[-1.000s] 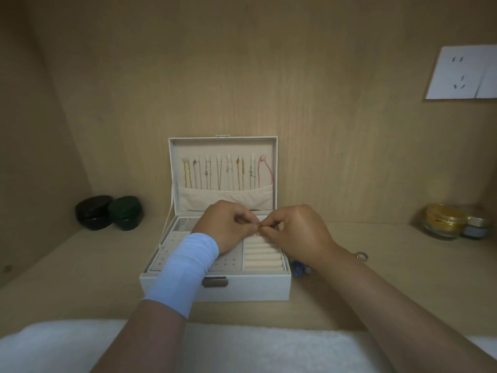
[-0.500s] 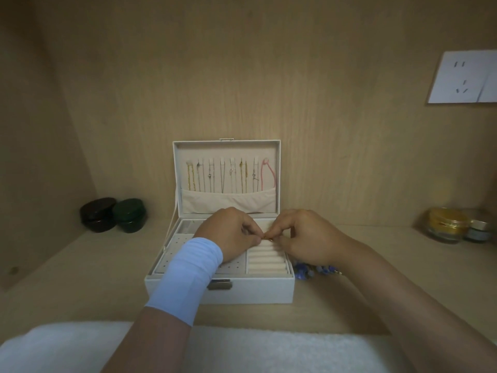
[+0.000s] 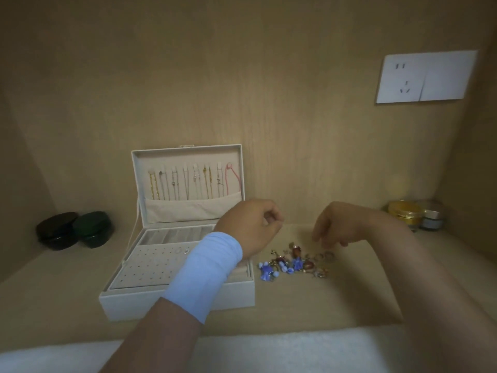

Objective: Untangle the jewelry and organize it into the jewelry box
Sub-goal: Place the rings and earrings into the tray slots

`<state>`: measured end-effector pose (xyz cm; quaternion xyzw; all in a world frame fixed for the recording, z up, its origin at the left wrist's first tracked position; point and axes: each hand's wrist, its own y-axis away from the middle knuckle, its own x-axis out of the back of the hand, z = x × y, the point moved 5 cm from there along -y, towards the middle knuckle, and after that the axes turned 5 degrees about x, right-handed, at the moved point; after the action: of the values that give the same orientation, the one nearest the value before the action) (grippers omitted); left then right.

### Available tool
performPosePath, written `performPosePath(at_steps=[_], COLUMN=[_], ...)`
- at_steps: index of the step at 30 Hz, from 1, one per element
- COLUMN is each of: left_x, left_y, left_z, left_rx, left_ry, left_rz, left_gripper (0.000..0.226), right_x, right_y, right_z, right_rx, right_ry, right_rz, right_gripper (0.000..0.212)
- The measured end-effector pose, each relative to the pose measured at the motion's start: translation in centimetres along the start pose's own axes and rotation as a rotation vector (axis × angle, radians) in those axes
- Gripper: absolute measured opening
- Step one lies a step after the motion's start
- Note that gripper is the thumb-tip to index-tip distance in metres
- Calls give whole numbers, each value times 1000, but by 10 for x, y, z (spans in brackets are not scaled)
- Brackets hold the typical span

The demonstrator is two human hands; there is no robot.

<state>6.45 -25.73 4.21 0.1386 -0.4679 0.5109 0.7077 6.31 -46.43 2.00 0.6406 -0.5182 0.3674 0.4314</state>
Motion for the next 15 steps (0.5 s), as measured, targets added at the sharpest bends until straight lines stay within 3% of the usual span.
performPosePath(at_steps=[3,6,11,15], left_x=[-37,-65,-82,-76], left_y=[-17,-28,-32,-31], left_z=[21,34,32,26], left_rx=[1,17,34,58], left_ry=[-92,-156,-146,-9], left_rz=[-146,-243,-260,-178], left_gripper=[13,15,17,21], right_x=[-9,-15,-17,-8], right_y=[5,2,0,1], right_z=[17,27,24,13], right_rx=[-115,-131,-128,-64], right_ry=[82,-1,-23,-56], right_rz=[-103,-69,-41,5], right_gripper=[22,21,18,13])
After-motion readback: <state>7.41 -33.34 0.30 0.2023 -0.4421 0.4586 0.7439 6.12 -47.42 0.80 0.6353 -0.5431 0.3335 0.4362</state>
